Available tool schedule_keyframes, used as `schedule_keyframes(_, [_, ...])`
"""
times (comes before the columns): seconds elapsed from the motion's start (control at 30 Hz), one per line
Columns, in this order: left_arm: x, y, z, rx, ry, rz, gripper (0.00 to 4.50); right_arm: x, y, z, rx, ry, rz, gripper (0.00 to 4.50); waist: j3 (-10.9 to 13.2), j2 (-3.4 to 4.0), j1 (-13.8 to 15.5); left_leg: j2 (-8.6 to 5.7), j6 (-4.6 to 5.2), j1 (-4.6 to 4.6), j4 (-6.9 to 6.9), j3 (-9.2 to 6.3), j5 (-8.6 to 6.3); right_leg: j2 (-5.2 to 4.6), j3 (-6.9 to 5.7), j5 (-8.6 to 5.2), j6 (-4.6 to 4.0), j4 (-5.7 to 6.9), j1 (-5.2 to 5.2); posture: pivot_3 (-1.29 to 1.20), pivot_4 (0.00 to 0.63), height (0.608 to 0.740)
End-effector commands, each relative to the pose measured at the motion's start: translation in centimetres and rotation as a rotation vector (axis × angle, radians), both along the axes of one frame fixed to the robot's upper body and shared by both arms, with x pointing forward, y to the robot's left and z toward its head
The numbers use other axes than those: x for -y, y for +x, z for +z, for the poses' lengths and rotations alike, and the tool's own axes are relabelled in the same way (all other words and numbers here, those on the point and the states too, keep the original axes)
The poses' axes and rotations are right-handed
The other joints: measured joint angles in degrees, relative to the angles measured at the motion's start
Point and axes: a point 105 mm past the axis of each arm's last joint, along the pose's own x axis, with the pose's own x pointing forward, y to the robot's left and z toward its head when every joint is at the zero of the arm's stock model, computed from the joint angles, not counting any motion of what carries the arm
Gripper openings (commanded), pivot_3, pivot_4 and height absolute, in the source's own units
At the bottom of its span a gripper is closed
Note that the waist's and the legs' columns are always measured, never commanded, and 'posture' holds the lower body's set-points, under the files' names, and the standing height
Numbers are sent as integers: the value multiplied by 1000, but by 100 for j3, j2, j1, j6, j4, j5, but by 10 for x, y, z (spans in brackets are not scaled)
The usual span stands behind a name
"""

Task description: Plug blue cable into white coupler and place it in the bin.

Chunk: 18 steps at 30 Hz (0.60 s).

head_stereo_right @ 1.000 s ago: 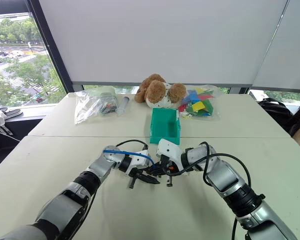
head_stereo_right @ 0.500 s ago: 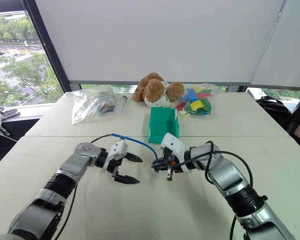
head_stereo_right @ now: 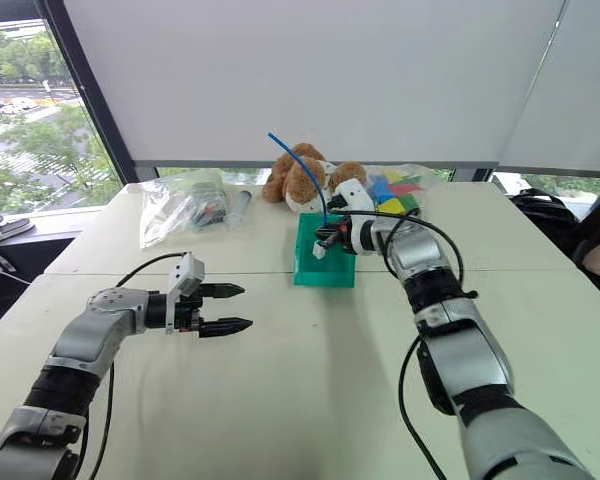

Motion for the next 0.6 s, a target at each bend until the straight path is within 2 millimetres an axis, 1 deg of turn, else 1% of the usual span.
schedule_keyframes(0.03, [-2, -2, 16, 51, -20, 13, 4460, 2, 11, 15, 31, 1, -57, 0, 0, 1, 7, 0, -2, 0, -3, -1, 1, 0, 0, 0, 0, 2, -2, 0, 150, 740])
schedule_keyframes(0.1, [-2, -2, 16, 55, -17, 21, 4500, 1, 13, 11, 21, -30, -71, 804, 0, 1, 6, 0, -7, 0, -12, -1, 3, -1, 0, 0, -1, 1, -5, 0, 150, 740])
schedule_keyframes(0.13, [-2, -2, 16, 57, -18, 24, 4500, 2, 15, 9, 23, -46, -82, 1087, 0, 1, 2, -1, -8, 0, -15, -1, 4, -1, 0, 0, -1, 1, -7, 0, 150, 740])
schedule_keyframes(0.2, [-2, -3, 16, 59, -20, 27, 4500, 3, 17, 9, 31, -62, -112, 1995, 0, 1, -1, -2, -12, 0, -21, 0, 6, -1, 1, 0, -1, 0, -10, 0, 150, 740])
schedule_keyframes(0.23, [-1, -3, 17, 60, -25, 28, 4500, 4, 19, 12, 39, -51, -133, 2628, 0, 1, -6, -2, -15, 0, -24, 0, 7, -1, 1, 0, -1, 1, -13, 0, 150, 740])
schedule_keyframes(0.33, [0, -4, 20, 58, -49, 32, 4500, 5, 22, 27, 61, 14, -169, 4070, 0, 1, -15, -4, -31, 0, -48, 2, 18, -2, 6, 3, -5, 2, -28, 0, 150, 740])
schedule_keyframes(0.37, [0, -5, 21, 58, -53, 33, 4500, 7, 23, 34, 78, 33, -182, 4461, 0, 1, -16, -4, -35, 0, -54, 2, 20, -2, 6, 3, -5, 5, -33, 0, 150, 740])
schedule_keyframes(0.4, [1, -5, 21, 58, -56, 33, 4500, 7, 23, 41, 91, 54, -188, 4461, 1, 1, -16, -3, -41, 0, -63, 2, 24, -2, 6, 3, -5, 5, -39, 0, 150, 740])
schedule_keyframes(0.47, [2, -6, 24, 55, -70, 31, 4500, 12, 24, 61, 137, 99, -202, 4461, 1, 2, -16, -1, -54, -2, -73, 3, 32, 1, 6, 3, -6, 10, -50, 0, 150, 740])
schedule_keyframes(0.6, [4, -7, 27, 53, -83, 28, 4500, 30, 20, 110, 225, 215, -224, 4461, 1, 2, -11, -1, -52, -5, -75, 4, 30, 2, 6, 3, -6, 9, -53, 0, 150, 740])
